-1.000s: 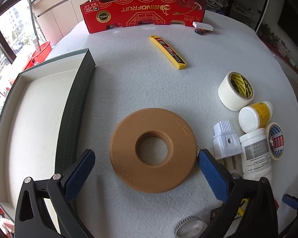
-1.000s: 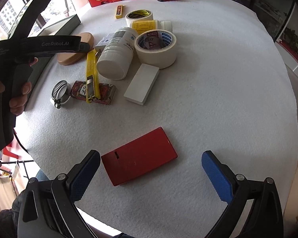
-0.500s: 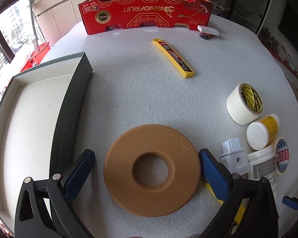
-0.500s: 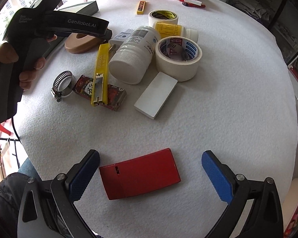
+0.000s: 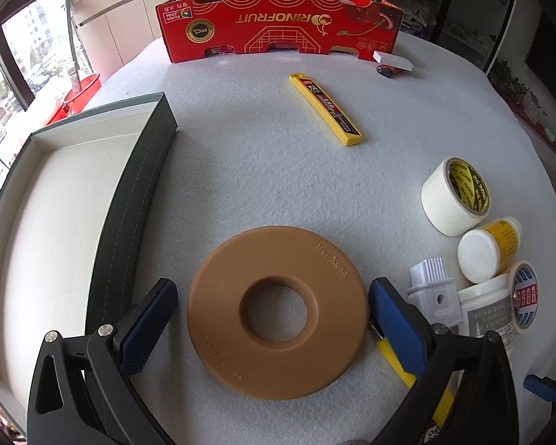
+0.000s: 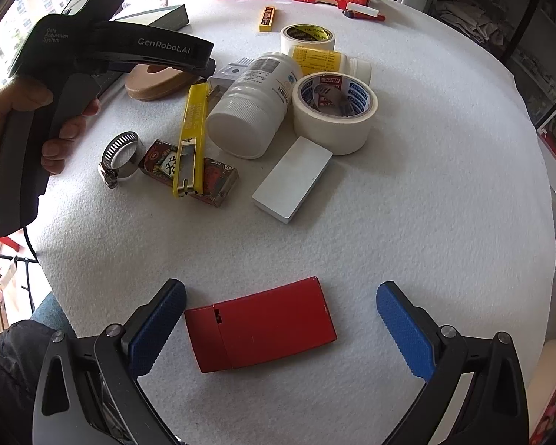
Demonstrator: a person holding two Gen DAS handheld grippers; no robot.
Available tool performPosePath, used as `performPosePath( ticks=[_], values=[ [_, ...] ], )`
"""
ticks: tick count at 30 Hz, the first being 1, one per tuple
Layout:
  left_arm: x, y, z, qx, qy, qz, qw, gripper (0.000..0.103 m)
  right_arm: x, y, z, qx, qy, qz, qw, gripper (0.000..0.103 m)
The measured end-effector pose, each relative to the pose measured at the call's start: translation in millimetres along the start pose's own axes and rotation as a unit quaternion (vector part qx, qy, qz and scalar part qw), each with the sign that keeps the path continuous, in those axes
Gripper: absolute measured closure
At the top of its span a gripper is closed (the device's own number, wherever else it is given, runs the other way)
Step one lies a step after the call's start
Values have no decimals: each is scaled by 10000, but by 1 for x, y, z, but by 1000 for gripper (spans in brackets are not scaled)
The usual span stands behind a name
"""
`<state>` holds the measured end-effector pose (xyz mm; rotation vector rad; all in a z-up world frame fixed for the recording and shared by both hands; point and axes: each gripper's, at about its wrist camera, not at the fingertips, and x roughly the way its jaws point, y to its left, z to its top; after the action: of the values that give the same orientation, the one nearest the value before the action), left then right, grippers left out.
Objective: Organize rigid objects
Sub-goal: 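Close left tool on the tan cork ring while right tool grips the red case, then carry the cork ring with left tool while right tool carries the red case to the grey tray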
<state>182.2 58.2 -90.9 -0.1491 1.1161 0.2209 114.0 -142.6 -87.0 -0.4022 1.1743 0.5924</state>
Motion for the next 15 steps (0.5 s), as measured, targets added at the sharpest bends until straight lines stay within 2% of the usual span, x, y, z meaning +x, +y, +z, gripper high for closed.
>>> performPosePath(
  ticks=[1,3,4,6,7,8,15],
  values=[
    [-1,-1,-1,15,-2,-15,10000,3,0,0,1,12,25,-17,10000,0],
    [-4,-3,-2,76,-21,-42,10000,14,-1,1,0,20,43,-21,10000,1],
    [-6,-4,-3,85,-9,-57,9999,14,-2,3,0,7,31,-22,10000,4],
    [-7,-4,-4,75,17,-56,10000,14,-7,6,-1,-43,-18,2,10000,14],
    [-8,-4,-5,57,12,-48,10000,14,-10,7,-1,-63,-47,11,10000,25],
    [-9,-3,-6,32,13,-34,10000,14,-10,8,-1,-53,-20,-21,10000,30],
    [-20,2,-13,-131,15,-99,9999,14,-10,5,-3,270,-66,-159,9995,30]
  ],
)
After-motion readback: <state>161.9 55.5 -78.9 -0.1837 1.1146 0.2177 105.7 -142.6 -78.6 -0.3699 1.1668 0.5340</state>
